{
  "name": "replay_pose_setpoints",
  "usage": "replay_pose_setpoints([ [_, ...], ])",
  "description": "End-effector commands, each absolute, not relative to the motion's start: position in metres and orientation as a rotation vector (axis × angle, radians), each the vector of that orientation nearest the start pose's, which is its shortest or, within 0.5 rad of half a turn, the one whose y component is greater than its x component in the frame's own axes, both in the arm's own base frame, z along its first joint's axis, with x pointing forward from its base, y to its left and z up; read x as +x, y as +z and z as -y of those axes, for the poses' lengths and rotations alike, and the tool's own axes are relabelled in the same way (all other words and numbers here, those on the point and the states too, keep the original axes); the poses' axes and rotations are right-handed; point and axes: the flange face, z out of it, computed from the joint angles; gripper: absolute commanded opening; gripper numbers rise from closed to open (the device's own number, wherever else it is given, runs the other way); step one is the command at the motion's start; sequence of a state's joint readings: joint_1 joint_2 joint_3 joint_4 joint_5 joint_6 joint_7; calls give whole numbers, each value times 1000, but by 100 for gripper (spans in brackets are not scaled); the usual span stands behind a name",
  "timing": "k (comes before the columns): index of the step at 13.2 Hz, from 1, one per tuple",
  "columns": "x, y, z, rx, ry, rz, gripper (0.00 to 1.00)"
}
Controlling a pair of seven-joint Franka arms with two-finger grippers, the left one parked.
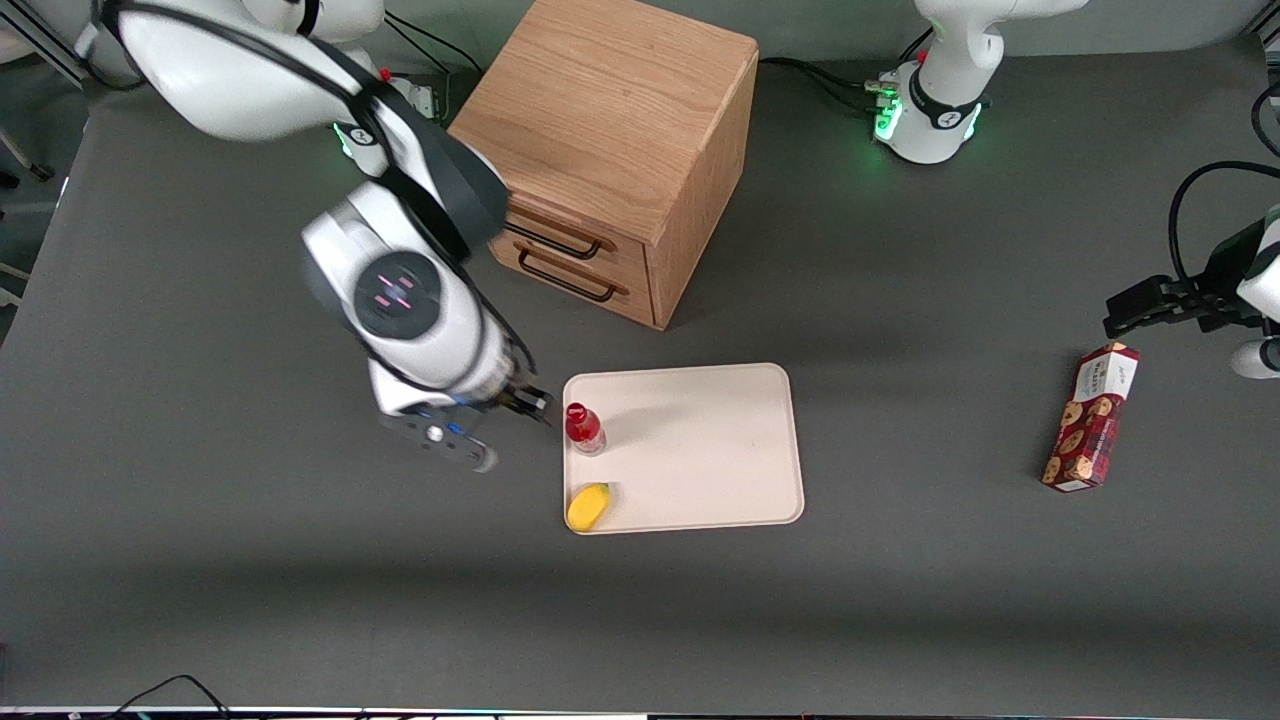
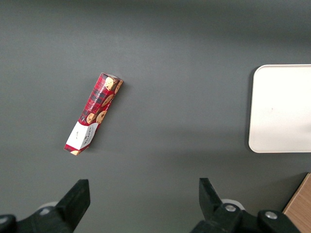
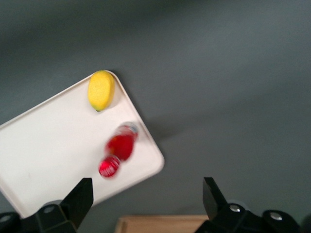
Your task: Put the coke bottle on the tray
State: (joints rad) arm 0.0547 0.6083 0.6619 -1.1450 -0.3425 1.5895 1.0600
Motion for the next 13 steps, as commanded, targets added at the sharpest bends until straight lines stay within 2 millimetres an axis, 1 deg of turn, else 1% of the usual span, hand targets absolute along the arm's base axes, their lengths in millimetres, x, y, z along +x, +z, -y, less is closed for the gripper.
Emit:
replay_pose_setpoints([
  [1, 591, 597, -242, -3154, 77, -463, 100],
  [2, 581, 623, -206, -3147, 110, -379, 100],
  [3, 575, 640, -159, -3141, 137, -340, 100],
  [4, 566, 645, -123, -3149, 150, -304, 100],
  [5, 557, 643, -92, -3165, 156, -286, 100],
  [7, 549, 621, -50, -3172, 129, -269, 100],
  [9, 540, 589, -28, -3165, 40, -252, 100],
  [10, 540, 582, -26, -3143, 15, -258, 100],
  [13, 549, 593, -37, -3077, -7, -280, 100],
])
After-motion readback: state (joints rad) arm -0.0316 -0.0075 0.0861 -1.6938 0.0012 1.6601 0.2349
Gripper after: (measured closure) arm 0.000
